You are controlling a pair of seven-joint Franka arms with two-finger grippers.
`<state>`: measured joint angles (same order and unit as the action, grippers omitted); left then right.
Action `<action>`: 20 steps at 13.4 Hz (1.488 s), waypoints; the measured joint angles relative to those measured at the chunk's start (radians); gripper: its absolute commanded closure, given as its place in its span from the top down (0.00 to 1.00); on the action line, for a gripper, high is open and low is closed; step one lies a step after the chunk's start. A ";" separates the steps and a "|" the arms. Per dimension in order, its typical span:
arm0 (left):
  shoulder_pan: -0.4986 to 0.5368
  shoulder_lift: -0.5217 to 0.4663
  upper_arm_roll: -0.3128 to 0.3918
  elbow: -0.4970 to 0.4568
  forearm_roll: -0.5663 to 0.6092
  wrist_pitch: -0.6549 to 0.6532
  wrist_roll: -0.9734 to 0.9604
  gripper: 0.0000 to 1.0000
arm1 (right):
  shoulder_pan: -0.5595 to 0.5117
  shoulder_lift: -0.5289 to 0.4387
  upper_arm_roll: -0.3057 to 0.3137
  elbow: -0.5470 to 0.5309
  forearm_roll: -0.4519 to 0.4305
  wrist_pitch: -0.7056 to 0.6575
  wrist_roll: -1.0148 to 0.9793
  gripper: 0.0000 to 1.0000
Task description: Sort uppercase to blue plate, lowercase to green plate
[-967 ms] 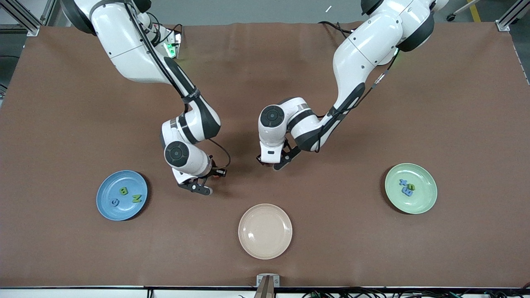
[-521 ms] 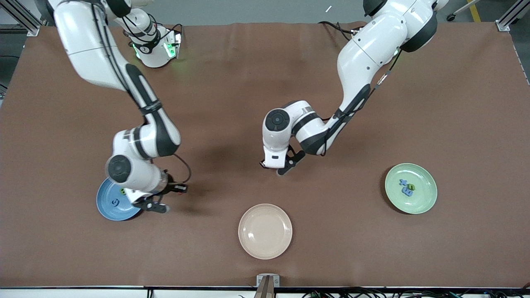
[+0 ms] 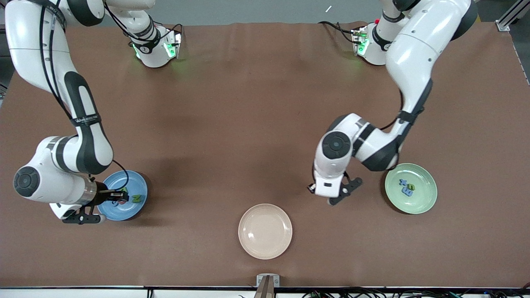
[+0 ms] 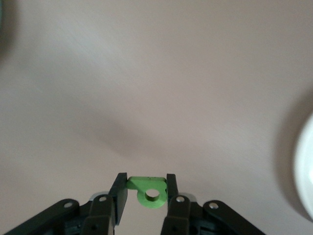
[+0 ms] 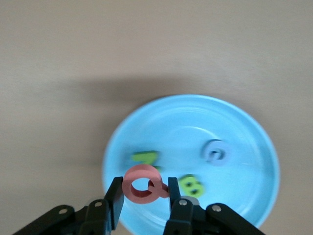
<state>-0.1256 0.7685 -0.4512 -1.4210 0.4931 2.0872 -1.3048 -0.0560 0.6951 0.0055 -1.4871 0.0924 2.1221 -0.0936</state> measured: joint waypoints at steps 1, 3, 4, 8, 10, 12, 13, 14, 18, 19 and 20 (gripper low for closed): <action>0.032 -0.007 -0.001 -0.002 0.000 -0.033 0.052 0.00 | -0.008 0.006 0.000 -0.003 0.000 -0.009 -0.011 0.45; 0.102 -0.007 -0.001 -0.010 0.000 -0.089 0.160 0.00 | -0.006 0.013 0.005 -0.025 -0.001 -0.039 -0.012 0.79; 0.144 -0.007 -0.001 -0.022 0.000 -0.099 0.216 0.00 | -0.003 0.016 0.007 -0.040 -0.001 -0.050 -0.012 0.91; 0.353 -0.007 -0.024 -0.066 0.000 -0.102 0.459 0.01 | -0.001 0.014 0.011 -0.018 -0.010 -0.053 -0.013 1.00; 0.446 -0.008 -0.071 -0.092 0.000 -0.102 0.515 0.18 | 0.003 -0.001 0.015 0.044 -0.013 -0.053 -0.015 1.00; 0.484 -0.008 -0.087 -0.110 0.000 -0.102 0.561 0.71 | 0.000 -0.047 0.014 0.082 -0.014 -0.057 -0.049 1.00; 0.493 -0.007 -0.087 -0.115 0.000 -0.102 0.590 1.00 | -0.005 -0.077 0.012 0.090 -0.014 -0.059 -0.063 1.00; 0.503 -0.007 -0.087 -0.117 0.000 -0.102 0.620 1.00 | -0.013 -0.112 0.009 0.092 -0.014 -0.062 -0.073 1.00; 0.522 -0.019 -0.109 -0.117 0.000 -0.103 0.668 1.00 | -0.032 -0.262 0.007 0.097 -0.014 -0.221 -0.039 1.00; 0.521 -0.033 -0.122 -0.116 0.000 -0.108 0.687 1.00 | -0.032 -0.306 0.007 0.097 -0.014 -0.271 -0.009 1.00; 0.520 -0.053 -0.134 -0.115 0.000 -0.112 0.709 1.00 | -0.031 -0.347 0.007 0.097 -0.014 -0.313 0.009 1.00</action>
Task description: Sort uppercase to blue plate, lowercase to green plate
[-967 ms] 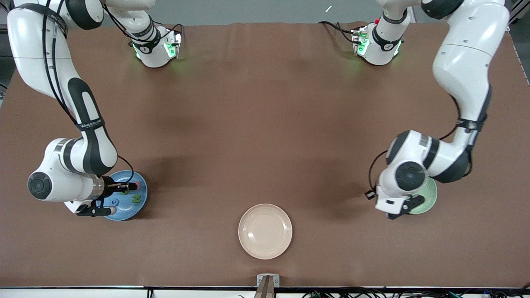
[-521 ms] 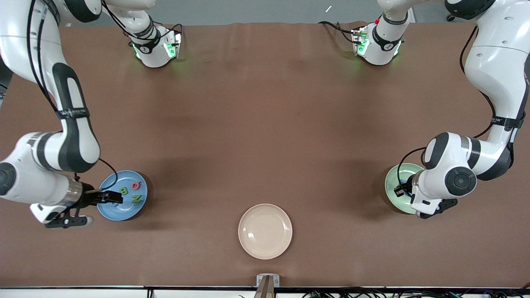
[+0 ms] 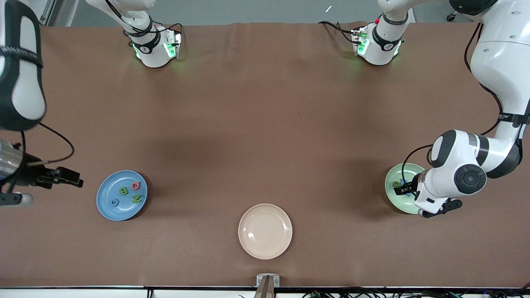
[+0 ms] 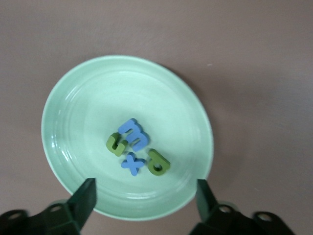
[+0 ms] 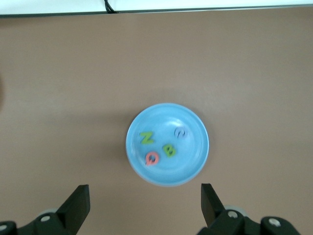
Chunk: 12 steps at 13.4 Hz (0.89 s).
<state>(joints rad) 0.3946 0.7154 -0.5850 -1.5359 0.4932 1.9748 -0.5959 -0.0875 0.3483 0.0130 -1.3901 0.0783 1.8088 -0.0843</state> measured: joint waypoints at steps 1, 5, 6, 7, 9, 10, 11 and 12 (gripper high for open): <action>0.000 -0.026 -0.010 0.004 0.000 -0.002 0.025 1.00 | 0.000 -0.038 0.000 -0.001 0.000 -0.029 0.007 1.00; 0.000 -0.159 -0.026 0.049 0.000 -0.025 0.105 1.00 | 0.000 -0.177 0.001 -0.018 -0.020 -0.122 0.015 1.00; 0.000 -0.197 -0.027 0.055 0.000 -0.044 0.127 1.00 | 0.000 -0.200 0.004 -0.019 -0.045 -0.153 0.015 1.00; 0.000 -0.235 -0.032 0.058 0.000 -0.065 0.144 1.00 | 0.000 -0.215 0.006 -0.019 -0.060 -0.177 0.016 1.00; 0.000 -0.306 -0.066 0.060 -0.016 -0.130 0.157 1.00 | 0.000 -0.224 0.009 -0.019 -0.066 -0.191 0.015 1.00; -0.002 -0.336 -0.086 0.060 -0.041 -0.162 0.157 1.00 | 0.001 -0.223 0.012 -0.020 -0.067 -0.196 0.015 1.00; -0.005 -0.363 -0.097 0.060 -0.065 -0.188 0.157 1.00 | 0.002 -0.223 0.015 -0.021 -0.068 -0.198 0.015 1.00; -0.006 -0.386 -0.101 0.059 -0.085 -0.213 0.157 1.00 | 0.003 -0.223 0.017 -0.021 -0.069 -0.198 0.015 1.00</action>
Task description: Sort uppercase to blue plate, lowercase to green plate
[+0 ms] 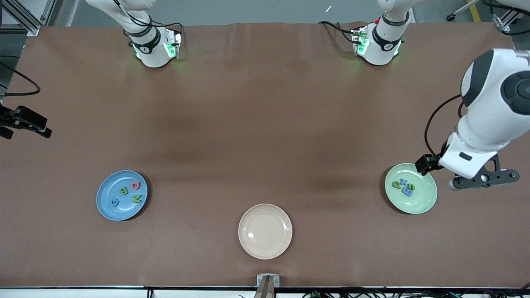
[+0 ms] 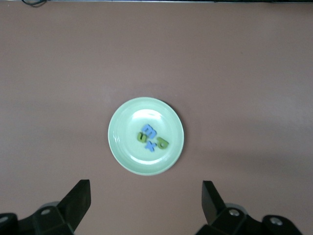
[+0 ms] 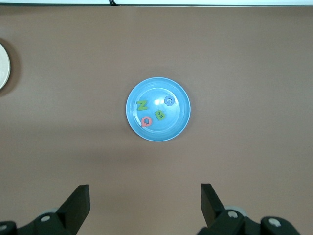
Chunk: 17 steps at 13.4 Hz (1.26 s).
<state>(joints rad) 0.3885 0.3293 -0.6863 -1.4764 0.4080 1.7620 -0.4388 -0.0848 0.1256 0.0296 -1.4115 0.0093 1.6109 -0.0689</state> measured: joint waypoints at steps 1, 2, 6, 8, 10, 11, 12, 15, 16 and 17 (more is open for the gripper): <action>0.001 -0.021 0.000 0.000 -0.028 -0.022 0.000 1.00 | 0.000 0.000 0.001 0.000 0.000 0.000 0.000 1.00; 0.002 -0.043 0.004 0.001 -0.069 -0.039 0.002 1.00 | 0.000 0.000 0.001 0.000 -0.001 0.001 0.000 1.00; -0.174 -0.162 0.258 0.001 -0.233 -0.112 0.061 1.00 | -0.001 -0.001 -0.005 0.008 -0.008 0.003 0.000 1.00; -0.343 -0.221 0.473 0.001 -0.303 -0.172 0.116 1.00 | -0.002 -0.001 -0.010 0.013 -0.008 0.006 0.000 1.00; -0.427 -0.265 0.590 -0.001 -0.332 -0.221 0.211 1.00 | -0.002 -0.001 -0.011 0.017 -0.008 0.008 0.000 1.00; -0.445 -0.280 0.616 -0.002 -0.336 -0.239 0.250 1.00 | -0.002 -0.001 -0.011 0.018 -0.008 0.008 0.000 1.00; -0.466 -0.291 0.642 -0.003 -0.337 -0.250 0.278 0.99 | -0.002 -0.001 -0.011 0.018 -0.008 0.008 0.000 1.00; -0.505 -0.313 0.685 -0.008 -0.364 -0.281 0.318 0.99 | -0.002 -0.001 -0.011 0.018 -0.008 0.008 0.000 1.00; -0.509 -0.322 0.688 -0.014 -0.371 -0.286 0.325 0.99 | -0.002 -0.001 -0.011 0.018 -0.008 0.008 0.000 1.00; -0.513 -0.332 0.690 -0.020 -0.374 -0.290 0.327 0.99 | -0.002 -0.001 -0.011 0.018 -0.008 0.008 0.000 1.00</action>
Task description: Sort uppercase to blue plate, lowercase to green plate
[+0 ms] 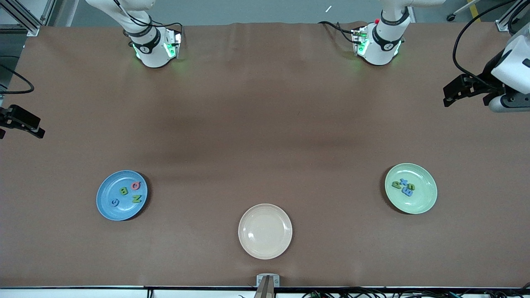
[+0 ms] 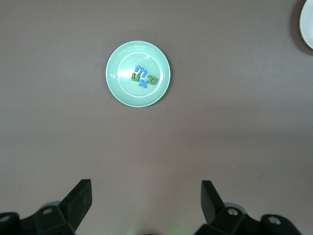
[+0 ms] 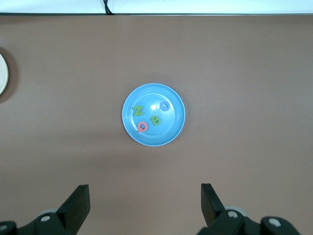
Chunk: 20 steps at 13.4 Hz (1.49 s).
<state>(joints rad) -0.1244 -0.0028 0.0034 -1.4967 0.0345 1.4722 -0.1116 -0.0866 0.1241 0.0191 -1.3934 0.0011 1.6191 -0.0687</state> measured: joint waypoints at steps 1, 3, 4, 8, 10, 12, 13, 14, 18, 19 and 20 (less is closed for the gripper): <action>-0.003 -0.010 0.002 -0.004 -0.001 -0.003 0.001 0.99 | 0.000 0.000 0.000 0.000 0.000 0.000 0.000 1.00; -0.007 -0.028 0.008 -0.012 -0.001 -0.003 0.001 0.99 | 0.000 0.000 0.000 0.000 0.000 0.000 0.000 1.00; -0.007 -0.037 0.013 -0.015 -0.001 -0.003 0.002 0.99 | 0.000 0.000 0.000 0.000 0.000 0.000 0.000 1.00; -0.006 -0.070 0.036 -0.037 -0.002 -0.005 0.033 1.00 | 0.000 0.000 -0.001 0.004 -0.001 0.000 0.000 1.00; -0.005 -0.070 0.050 -0.038 -0.006 -0.004 0.056 1.00 | 0.000 0.000 -0.001 0.010 -0.001 0.000 0.000 1.00; -0.006 -0.068 0.050 -0.044 -0.010 -0.005 0.059 1.00 | 0.000 0.000 -0.001 0.011 -0.001 0.000 0.000 1.00; -0.007 -0.068 0.049 -0.046 -0.010 -0.005 0.059 1.00 | 0.000 0.000 -0.001 0.011 -0.001 0.000 0.000 1.00; -0.008 -0.068 0.049 -0.048 -0.011 -0.005 0.059 1.00 | 0.000 0.000 -0.001 0.011 -0.001 0.000 0.000 1.00; -0.008 -0.066 0.047 -0.052 -0.011 -0.007 0.060 1.00 | 0.000 0.000 -0.001 0.011 -0.001 0.000 0.000 1.00; -0.009 -0.067 0.045 -0.052 -0.011 -0.007 0.059 1.00 | 0.000 0.000 -0.001 0.011 -0.001 0.000 0.000 1.00; -0.009 -0.067 0.043 -0.052 -0.012 -0.007 0.059 1.00 | 0.000 0.000 -0.001 0.011 -0.001 0.000 0.000 1.00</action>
<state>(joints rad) -0.1334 -0.0693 0.0464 -1.5484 0.0227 1.4649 -0.0531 -0.0868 0.1241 0.0178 -1.3823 -0.0003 1.6189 -0.0685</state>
